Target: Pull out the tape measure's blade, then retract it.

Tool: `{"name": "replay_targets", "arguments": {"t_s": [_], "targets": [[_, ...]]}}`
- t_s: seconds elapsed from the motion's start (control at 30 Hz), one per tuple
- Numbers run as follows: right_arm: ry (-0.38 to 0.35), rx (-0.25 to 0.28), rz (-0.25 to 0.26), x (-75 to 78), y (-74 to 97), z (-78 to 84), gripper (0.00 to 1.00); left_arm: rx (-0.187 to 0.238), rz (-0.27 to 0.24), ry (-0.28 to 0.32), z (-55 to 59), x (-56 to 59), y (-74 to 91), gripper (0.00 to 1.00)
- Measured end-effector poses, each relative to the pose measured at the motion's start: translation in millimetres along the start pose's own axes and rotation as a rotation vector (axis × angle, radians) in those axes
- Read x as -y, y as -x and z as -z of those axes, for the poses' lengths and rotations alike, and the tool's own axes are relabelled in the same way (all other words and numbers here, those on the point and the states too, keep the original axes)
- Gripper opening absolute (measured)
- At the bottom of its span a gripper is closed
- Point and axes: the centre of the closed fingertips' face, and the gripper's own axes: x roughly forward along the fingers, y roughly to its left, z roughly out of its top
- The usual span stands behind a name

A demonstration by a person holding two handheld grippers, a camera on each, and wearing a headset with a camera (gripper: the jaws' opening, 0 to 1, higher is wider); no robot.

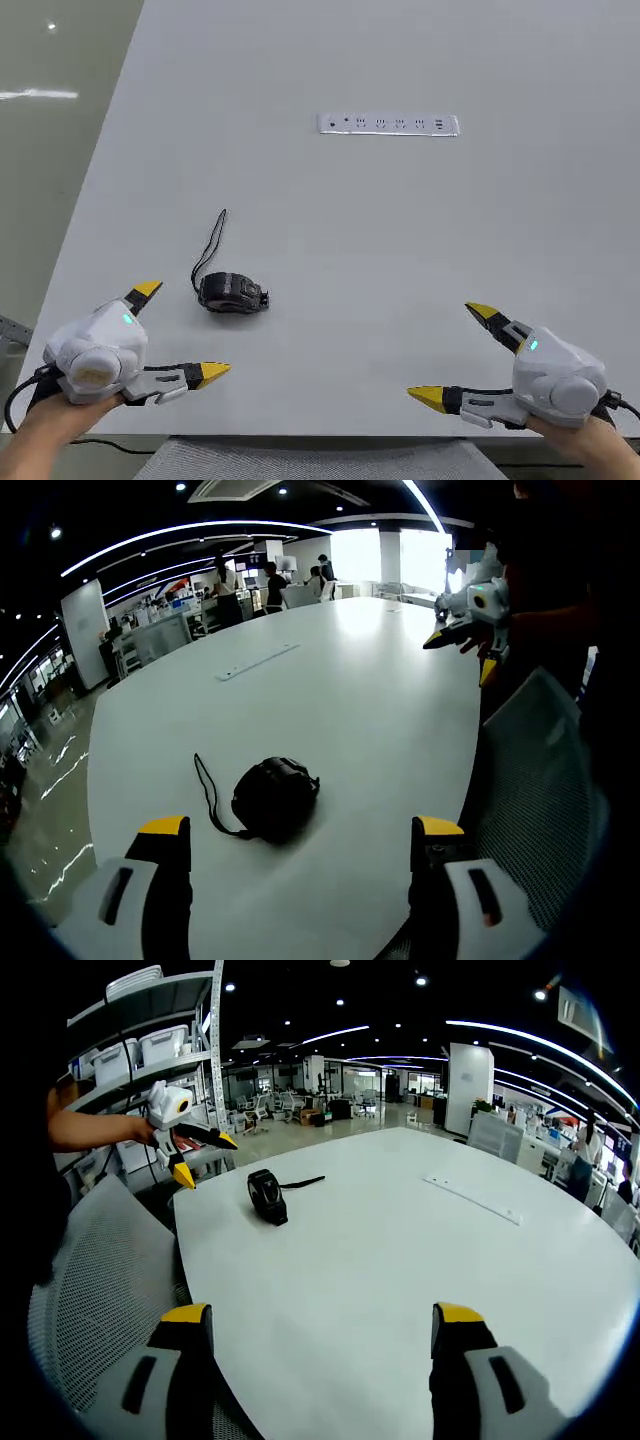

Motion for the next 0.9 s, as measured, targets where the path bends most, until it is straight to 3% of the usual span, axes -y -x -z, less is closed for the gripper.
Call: {"name": "replay_targets", "arguments": {"t_s": [0.17,0.43,0.9], "targets": [[0.015,-0.005,-0.016,-1.2,-3.7,-2.3,0.88,-0.014,0.03,-0.026,-1.7,-0.5,-3.5,0.84],[0.039,-0.016,-0.051,-1.0,-14.4,-4.7,0.86,-0.037,0.056,-0.081,-1.8,-11.1,-13.1,0.79],[0.098,-0.028,-0.109,0.2,-33.7,-9.5,0.78,-0.068,0.092,-0.148,-6.9,-18.3,-21.2,0.75]]}}
